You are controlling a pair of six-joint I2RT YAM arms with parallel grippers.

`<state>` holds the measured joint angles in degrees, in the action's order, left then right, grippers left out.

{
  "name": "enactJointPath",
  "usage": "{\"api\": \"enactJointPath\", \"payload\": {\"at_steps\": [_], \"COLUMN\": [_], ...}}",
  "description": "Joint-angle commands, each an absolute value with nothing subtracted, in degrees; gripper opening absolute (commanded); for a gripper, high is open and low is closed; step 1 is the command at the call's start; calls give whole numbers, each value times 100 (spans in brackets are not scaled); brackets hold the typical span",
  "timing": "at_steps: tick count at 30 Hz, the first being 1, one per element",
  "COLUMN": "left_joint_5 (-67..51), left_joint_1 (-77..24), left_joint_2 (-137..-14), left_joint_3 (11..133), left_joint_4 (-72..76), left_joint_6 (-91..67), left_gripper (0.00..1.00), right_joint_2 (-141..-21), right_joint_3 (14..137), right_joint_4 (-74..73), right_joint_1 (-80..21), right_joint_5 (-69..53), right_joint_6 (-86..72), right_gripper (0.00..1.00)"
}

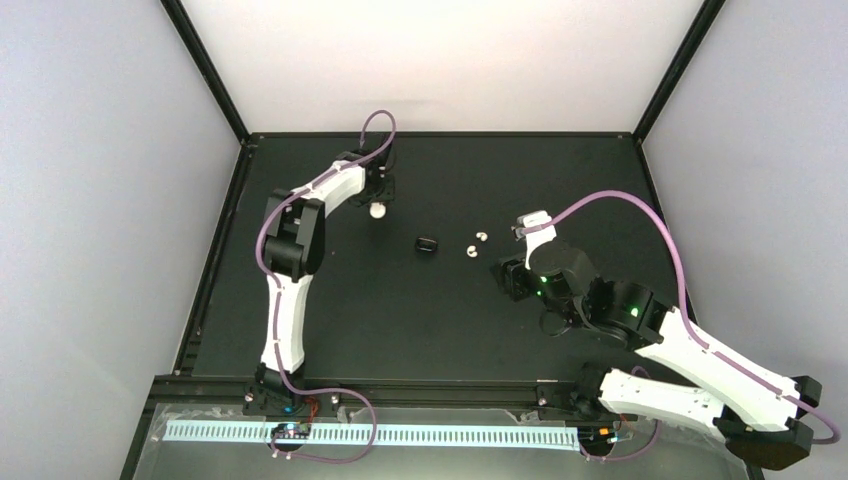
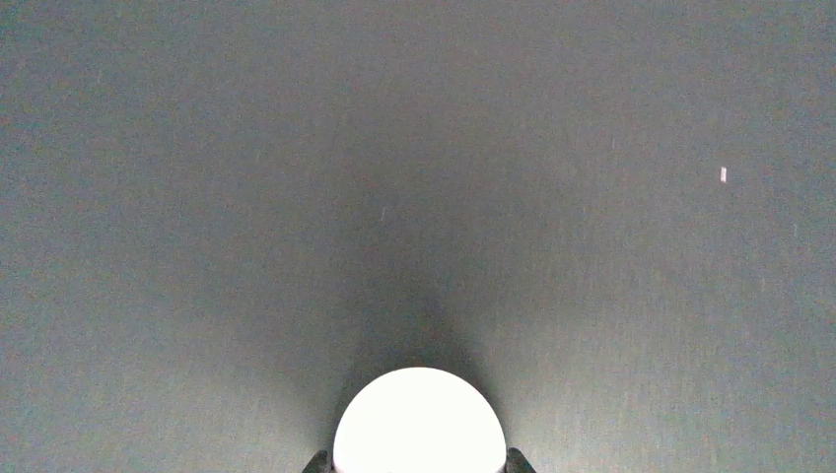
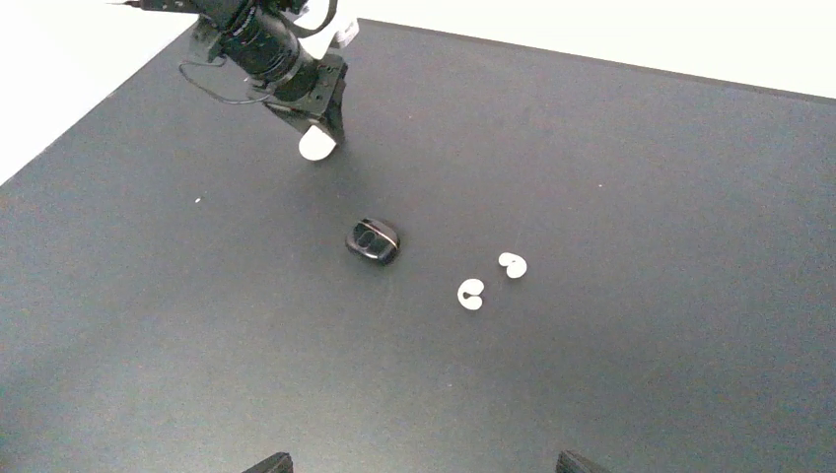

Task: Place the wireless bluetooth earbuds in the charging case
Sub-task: Pick up the charging case at the center of the board.

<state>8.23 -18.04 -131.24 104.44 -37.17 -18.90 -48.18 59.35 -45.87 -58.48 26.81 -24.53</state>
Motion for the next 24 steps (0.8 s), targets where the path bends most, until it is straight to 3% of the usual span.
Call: {"api": "enactJointPath", "payload": {"at_steps": [1, 4, 7, 10, 13, 19, 24], "left_joint_5": [518, -135, -1556, -3498, -4599, -5398, -5388], "left_joint_1": [-1819, -1807, -1770, -1787, -1903, -2327, -2916], "left_joint_2": [-12016, -11102, -10089, -9018, -8070, -6713, -6409], "left_joint_3": [9910, 9225, 8272, 6886, 5712, 4575, 3944], "left_joint_4": [-3574, -3307, -2627, -898, 950, 3385, 5897], "left_joint_6": [-2058, -2251, -2611, -3337, -4243, -5885, -7536], "left_gripper": [16, 15, 15, 15, 16, 19, 21], "right_joint_2": [-4704, -4722, -4737, -4701, -4524, -3808, -3241], "right_joint_3": [5944, 5856, 5803, 5729, 5661, 5115, 4459], "right_joint_4": [-4434, -4246, -4043, -3774, -3428, -2166, -918], "right_joint_1": [-5832, -5836, -5836, -5832, -5827, -5827, -5827], "right_joint_5": [2718, 2623, 2488, 2275, 1840, 829, 284], "right_joint_6": [-2507, -2498, -2464, -2400, -2338, -2410, -2148], "right_gripper": [70, 69, 70, 69, 70, 70, 77]}}
